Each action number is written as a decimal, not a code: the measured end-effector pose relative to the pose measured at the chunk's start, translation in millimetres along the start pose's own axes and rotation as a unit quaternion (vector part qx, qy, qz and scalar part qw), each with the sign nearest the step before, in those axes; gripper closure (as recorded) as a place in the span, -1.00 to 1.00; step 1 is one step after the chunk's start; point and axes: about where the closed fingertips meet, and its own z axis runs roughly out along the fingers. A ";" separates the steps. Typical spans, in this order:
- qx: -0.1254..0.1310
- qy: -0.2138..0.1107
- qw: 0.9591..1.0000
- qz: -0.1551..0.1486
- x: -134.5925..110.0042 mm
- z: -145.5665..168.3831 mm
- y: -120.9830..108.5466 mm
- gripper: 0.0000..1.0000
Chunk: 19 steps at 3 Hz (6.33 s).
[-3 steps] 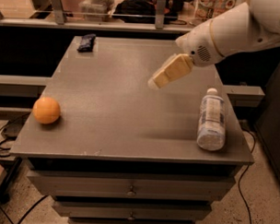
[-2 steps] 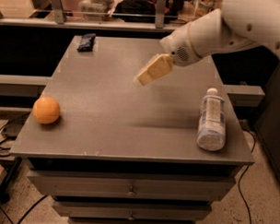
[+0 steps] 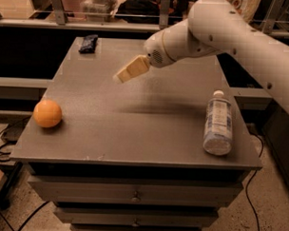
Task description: Pick rxbar blueberry
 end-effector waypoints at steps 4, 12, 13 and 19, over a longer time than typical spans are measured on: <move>0.037 -0.071 0.997 0.012 -48.0 87.8 -43.7 -1.00; 0.022 -0.105 0.990 0.094 -53.9 204.6 -87.8 -1.00; 0.030 -0.115 0.988 0.095 -63.9 215.0 -90.5 -1.00; 0.058 -0.131 0.983 0.113 -82.9 268.7 -109.3 -0.03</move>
Offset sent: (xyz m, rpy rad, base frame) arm 0.0294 0.0256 -0.0081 0.0641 0.0079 -0.0366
